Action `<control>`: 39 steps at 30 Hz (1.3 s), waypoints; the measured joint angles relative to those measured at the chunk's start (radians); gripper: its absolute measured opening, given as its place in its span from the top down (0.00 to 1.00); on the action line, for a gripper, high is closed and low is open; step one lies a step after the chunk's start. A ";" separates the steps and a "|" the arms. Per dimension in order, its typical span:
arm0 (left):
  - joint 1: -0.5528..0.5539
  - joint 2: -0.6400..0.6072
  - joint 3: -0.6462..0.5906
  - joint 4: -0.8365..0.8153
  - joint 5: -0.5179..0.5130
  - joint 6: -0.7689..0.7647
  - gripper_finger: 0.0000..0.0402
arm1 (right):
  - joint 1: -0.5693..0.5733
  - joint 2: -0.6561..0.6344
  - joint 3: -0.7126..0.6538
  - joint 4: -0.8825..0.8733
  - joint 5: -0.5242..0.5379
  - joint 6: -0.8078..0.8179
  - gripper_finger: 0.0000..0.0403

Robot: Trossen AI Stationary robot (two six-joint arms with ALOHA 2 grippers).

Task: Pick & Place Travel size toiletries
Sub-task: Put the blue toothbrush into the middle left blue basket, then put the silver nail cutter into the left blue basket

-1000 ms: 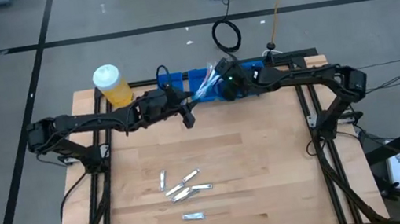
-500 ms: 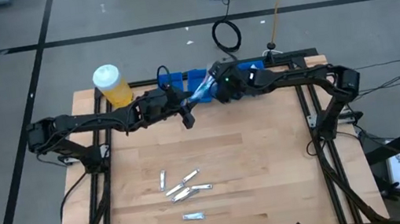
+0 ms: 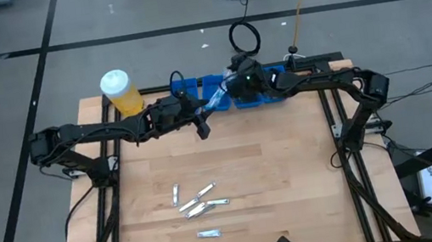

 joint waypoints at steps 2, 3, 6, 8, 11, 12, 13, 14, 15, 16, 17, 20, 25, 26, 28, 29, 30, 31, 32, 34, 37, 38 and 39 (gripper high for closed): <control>0.002 0.000 0.000 0.000 -0.001 -0.002 0.62 | -0.009 0.000 0.000 0.022 0.001 0.097 0.37; 0.003 0.000 0.000 0.000 -0.002 -0.002 0.62 | -0.014 0.000 0.000 0.032 0.001 0.146 0.37; 0.006 0.000 0.000 0.000 -0.003 -0.006 0.62 | -0.033 0.000 0.000 0.070 -0.029 0.270 0.35; 0.006 0.000 0.000 0.000 -0.003 -0.008 0.62 | -0.049 0.000 0.000 0.071 -0.107 0.317 0.35; 0.006 0.000 0.000 0.000 -0.003 -0.010 0.62 | -0.069 0.000 0.000 0.068 -0.157 0.398 0.35; 0.006 0.000 0.000 -0.003 -0.003 -0.010 0.62 | -0.074 0.000 0.000 0.069 -0.156 0.424 0.36; 0.006 0.000 0.000 -0.008 -0.003 -0.010 0.62 | -0.079 0.000 0.000 0.066 -0.156 0.446 0.36; 0.006 0.000 0.000 -0.014 -0.003 -0.010 0.62 | -0.082 0.000 -0.002 0.064 -0.157 0.470 0.36; 0.006 0.000 0.000 -0.021 -0.003 -0.010 0.62 | -0.086 0.000 -0.008 0.064 -0.157 0.495 0.36; 0.007 0.000 0.000 -0.024 -0.003 -0.012 0.62 | -0.091 0.000 -0.013 0.062 -0.159 0.513 0.36; 0.009 0.000 0.000 -0.024 -0.003 -0.014 0.62 | -0.097 0.000 -0.014 0.056 -0.162 0.525 0.36; 0.012 0.000 0.000 -0.022 -0.004 -0.029 0.62 | -0.122 0.000 -0.014 0.025 -0.137 0.556 0.36; 0.017 0.000 0.000 -0.022 -0.004 -0.032 0.62 | -0.173 0.000 -0.014 -0.014 -0.138 0.707 0.36; 0.017 0.000 0.000 -0.022 -0.004 -0.033 0.62 | -0.184 0.000 -0.014 -0.014 -0.176 0.747 0.36; 0.018 0.000 0.000 -0.021 -0.004 -0.036 0.62 | -0.208 0.000 -0.014 -0.017 -0.274 0.805 0.36; 0.018 0.000 0.000 -0.021 -0.004 -0.036 0.62 | -0.218 0.000 -0.014 -0.017 -0.311 0.824 0.36; 0.018 0.000 0.000 -0.022 -0.004 -0.036 0.62 | -0.227 0.000 -0.014 -0.017 -0.335 0.838 0.36; 0.018 0.000 0.000 -0.024 -0.004 -0.037 0.62 | -0.232 0.000 -0.014 -0.017 -0.349 0.850 0.36; 0.018 0.000 0.000 -0.028 -0.004 -0.037 0.62 | -0.236 0.000 -0.014 -0.019 -0.370 0.860 0.36; 0.018 0.000 0.000 -0.042 -0.004 -0.031 0.62 | -0.237 -0.004 -0.014 -0.038 -0.443 0.870 0.36; 0.018 0.000 0.000 -0.083 -0.005 0.003 0.62 | -0.216 -0.013 -0.014 -0.054 -0.618 0.898 0.36; 0.018 0.000 0.000 -0.104 -0.005 0.021 0.62 | -0.206 -0.014 -0.014 -0.060 -0.670 0.910 0.36; 0.018 0.000 0.000 -0.128 -0.005 0.038 0.62 | -0.196 -0.014 -0.014 -0.075 -0.723 0.922 0.36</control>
